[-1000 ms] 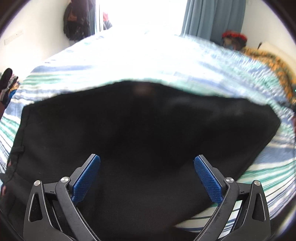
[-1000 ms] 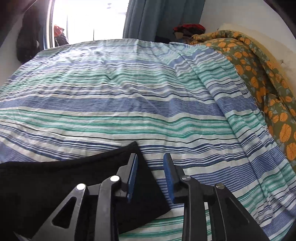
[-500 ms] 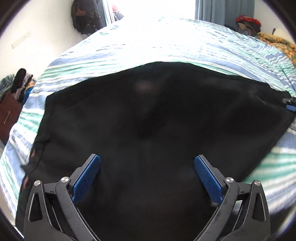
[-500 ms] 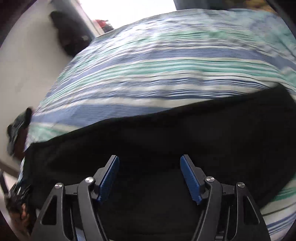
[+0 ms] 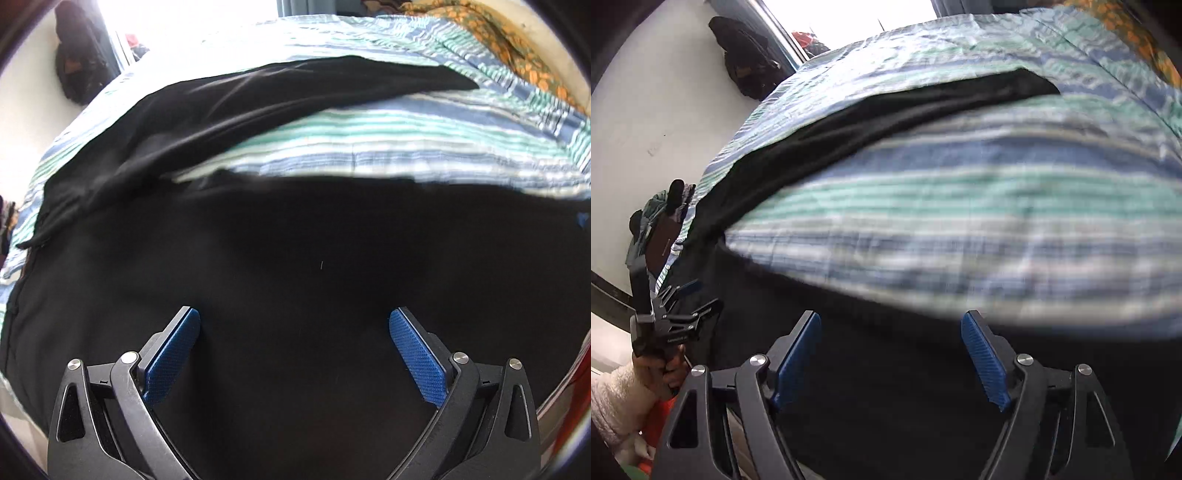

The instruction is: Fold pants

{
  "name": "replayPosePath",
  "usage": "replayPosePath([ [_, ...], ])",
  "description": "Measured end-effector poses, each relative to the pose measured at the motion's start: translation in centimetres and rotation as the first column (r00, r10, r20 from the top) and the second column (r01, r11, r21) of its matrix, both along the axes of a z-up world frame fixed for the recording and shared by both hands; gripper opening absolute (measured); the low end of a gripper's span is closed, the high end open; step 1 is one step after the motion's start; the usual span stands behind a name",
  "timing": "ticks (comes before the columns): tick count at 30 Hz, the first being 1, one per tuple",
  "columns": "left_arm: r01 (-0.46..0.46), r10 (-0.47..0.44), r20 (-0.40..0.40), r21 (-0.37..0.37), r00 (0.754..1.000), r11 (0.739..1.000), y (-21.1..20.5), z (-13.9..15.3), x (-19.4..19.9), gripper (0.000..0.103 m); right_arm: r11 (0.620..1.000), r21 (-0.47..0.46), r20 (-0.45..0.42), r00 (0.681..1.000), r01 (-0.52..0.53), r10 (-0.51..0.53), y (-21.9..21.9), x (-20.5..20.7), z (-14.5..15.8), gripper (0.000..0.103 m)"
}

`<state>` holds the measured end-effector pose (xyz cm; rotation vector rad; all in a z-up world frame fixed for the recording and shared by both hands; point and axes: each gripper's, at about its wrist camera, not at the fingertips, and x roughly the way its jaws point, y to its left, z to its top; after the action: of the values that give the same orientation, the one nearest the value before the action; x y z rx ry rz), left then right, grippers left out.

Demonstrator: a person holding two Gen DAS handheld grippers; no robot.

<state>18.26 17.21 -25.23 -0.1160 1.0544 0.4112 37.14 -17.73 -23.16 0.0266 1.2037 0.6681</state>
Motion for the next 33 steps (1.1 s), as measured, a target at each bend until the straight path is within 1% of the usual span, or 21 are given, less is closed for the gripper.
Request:
replayPosePath([
  [1,-0.017,0.017,0.000,0.001,1.000,1.000,-0.3,0.2,-1.2,0.103,0.996,-0.028,0.006,0.997,0.080,-0.080,-2.1,-1.1,-0.8,0.078],
  [2,-0.051,0.051,-0.008,0.009,0.999,0.999,0.4,0.6,-2.3,0.103,0.986,-0.042,0.034,0.987,0.159,-0.158,-4.3,-2.1,-1.3,0.078],
  [3,-0.098,0.099,-0.015,0.023,0.995,0.995,-0.1,0.8,-3.5,0.103,0.971,-0.051,0.069,0.971,0.232,-0.228,-6.3,-2.7,-1.5,0.078],
  [4,-0.160,0.161,-0.020,0.040,0.987,0.986,1.2,1.0,-5.0,0.103,0.954,-0.061,0.099,0.953,0.292,-0.286,-7.9,-3.4,-1.5,0.078],
  [5,-0.224,0.225,-0.024,0.052,0.974,0.973,2.5,1.1,-6.4,0.103,0.946,-0.064,0.118,0.943,0.319,-0.310,-8.7,-3.9,-1.5,0.078],
  [7,-0.340,0.341,-0.013,0.053,0.940,0.939,5.4,1.2,-9.4,0.103,0.948,-0.069,0.135,0.944,0.312,-0.301,-8.8,-4.2,-1.7,0.079],
  [9,-0.437,0.438,-0.009,0.063,0.899,0.897,8.0,1.6,-11.7,0.103,0.952,-0.102,0.166,0.948,0.289,-0.270,-7.4,-4.0,-1.9,0.088],
  [10,-0.455,0.455,0.004,0.036,0.891,0.890,8.1,1.7,-12.7,0.103,0.953,-0.127,0.186,0.950,0.275,-0.249,-6.7,-4.2,-2.2,0.098],
  [11,-0.482,0.482,0.002,0.043,0.876,0.875,8.4,2.0,-13.5,0.103,0.948,-0.160,0.211,0.948,0.275,-0.239,-6.0,-4.4,-2.5,0.103],
  [12,-0.503,0.504,-0.003,0.052,0.864,0.863,8.0,2.0,-13.9,0.103,0.940,-0.187,0.237,0.941,0.286,-0.239,-5.4,-4.9,-2.7,0.103],
  [15,-0.518,0.518,0.004,0.030,0.856,0.855,7.0,2.6,-15.1,0.102,0.927,-0.178,0.257,0.925,0.329,-0.280,-5.2,-5.4,-2.8,0.103],
  [16,-0.511,0.511,0.014,0.025,0.859,0.859,6.9,2.8,-15.6,0.102,0.928,-0.171,0.254,0.925,0.331,-0.283,-5.4,-5.3,-2.9,0.103],
  [17,-0.489,0.489,0.029,0.011,0.872,0.872,6.7,3.2,-15.4,0.102,0.929,-0.169,0.256,0.925,0.329,-0.280,-5.8,-5.1,-2.8,0.103],
  [18,-0.464,0.464,0.038,0.006,0.885,0.886,7.6,3.4,-15.1,0.102,0.930,-0.169,0.263,0.924,0.327,-0.277,-5.8,-5.2,-2.8,0.103],
  [21,-0.412,0.410,0.066,0.027,0.910,0.911,8.1,5.0,-12.0,0.102,0.925,-0.189,0.282,0.921,0.329,-0.269,-5.4,-5.2,-3.0,0.103],
  [24,-0.401,0.390,0.146,0.048,0.909,0.915,10.3,7.6,-8.5,0.102,0.922,-0.201,0.282,0.921,0.332,-0.270,-5.2,-5.6,-3.0,0.103],
  [26,-0.415,0.397,0.181,0.072,0.900,0.907,12.4,8.7,-6.0,0.102,0.921,-0.207,0.275,0.923,0.331,-0.270,-5.3,-5.2,-2.9,0.103],
  [28,-0.448,0.429,0.181,0.081,0.885,0.890,15.4,8.1,-3.6,0.102,0.916,-0.229,0.253,0.929,0.328,-0.269,-5.2,-4.8,-2.4,0.103],
  [30,-0.480,0.468,0.152,0.053,0.870,0.875,18.2,6.3,-2.2,0.102,0.912,-0.238,0.240,0.930,0.335,-0.279,-5.0,-4.7,-1.1,0.103],
  [32,-0.504,0.500,0.078,0.043,0.863,0.863,20.1,3.0,-1.8,0.102,0.930,-0.192,0.246,0.933,0.314,-0.265,-4.1,-4.5,1.0,0.103],
  [33,-0.502,0.502,0.027,0.039,0.865,0.864,21.0,0.7,-1.8,0.103,0.944,-0.174,0.251,0.940,0.281,-0.233,-3.1,-4.0,2.0,0.103],
])
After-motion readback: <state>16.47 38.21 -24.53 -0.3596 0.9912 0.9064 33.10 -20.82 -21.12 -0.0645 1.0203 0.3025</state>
